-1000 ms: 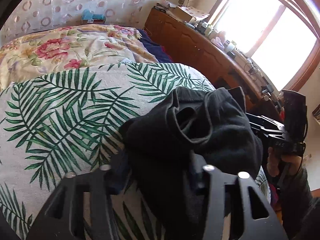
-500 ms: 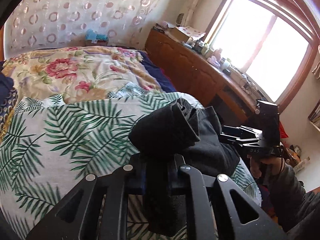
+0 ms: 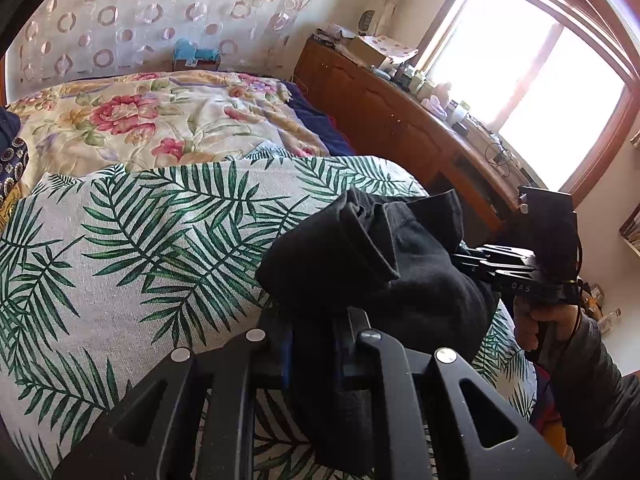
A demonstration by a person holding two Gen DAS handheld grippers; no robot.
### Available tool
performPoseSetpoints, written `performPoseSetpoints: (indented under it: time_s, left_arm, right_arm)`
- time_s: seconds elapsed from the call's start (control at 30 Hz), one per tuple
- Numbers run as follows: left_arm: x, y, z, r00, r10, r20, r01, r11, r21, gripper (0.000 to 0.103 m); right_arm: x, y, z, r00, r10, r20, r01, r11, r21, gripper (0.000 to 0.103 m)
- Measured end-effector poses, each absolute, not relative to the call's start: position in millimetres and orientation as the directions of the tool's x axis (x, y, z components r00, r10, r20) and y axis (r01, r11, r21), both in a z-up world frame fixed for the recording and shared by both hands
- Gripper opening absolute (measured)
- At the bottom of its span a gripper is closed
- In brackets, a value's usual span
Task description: Fold small clothes
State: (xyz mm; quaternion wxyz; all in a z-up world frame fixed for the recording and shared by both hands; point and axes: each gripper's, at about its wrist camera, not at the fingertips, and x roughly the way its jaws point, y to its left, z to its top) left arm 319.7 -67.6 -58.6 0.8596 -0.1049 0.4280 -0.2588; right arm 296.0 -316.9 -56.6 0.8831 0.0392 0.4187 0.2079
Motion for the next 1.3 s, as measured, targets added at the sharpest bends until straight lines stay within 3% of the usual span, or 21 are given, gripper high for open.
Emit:
performPoseSetpoints:
  time_s: [0.07,0.33,0.57,0.77,0.97,1.3]
  left_arm:
    - [312,-65,-48,0.518,-0.552,-0.653,0.365,0.833,-0.415,0.015]
    - [265,-26,12,0.634,-0.541,-0.552,0.375,0.840,-0.392,0.014]
    - [211,62,65,0.786,-0.403,-0.469,0.250,0.901,-0.355,0.014]
    - [175,139,77,0.871,-0.234,-0.433,0.078,0.934,-0.348,0.014]
    - [159,209,55,0.891,-0.114,-0.439,-0.083,0.911,-0.404,0.014]
    - [182,249,-26,0.808,-0.066,-0.586,-0.238,0.873,-0.426,0.015]
  right_arm:
    - [295,-320,-55,0.566,0.416,-0.712,-0.336,0.905,0.261,0.019]
    - [272,-289,-7,0.680,0.444,-0.583,-0.405,0.891,0.206,0.015]
    - [283,-209,46,0.681,0.562,-0.470,-0.566,0.810,0.150,0.014]
    - [309,-104,91,0.612,0.674,-0.415,-0.716,0.695,0.073,0.014]
    - [351,12,112,0.534,0.720,-0.444,-0.809,0.587,-0.022,0.014]
    - [432,152,65,0.493,0.623,-0.607,-0.826,0.554,-0.102,0.015]
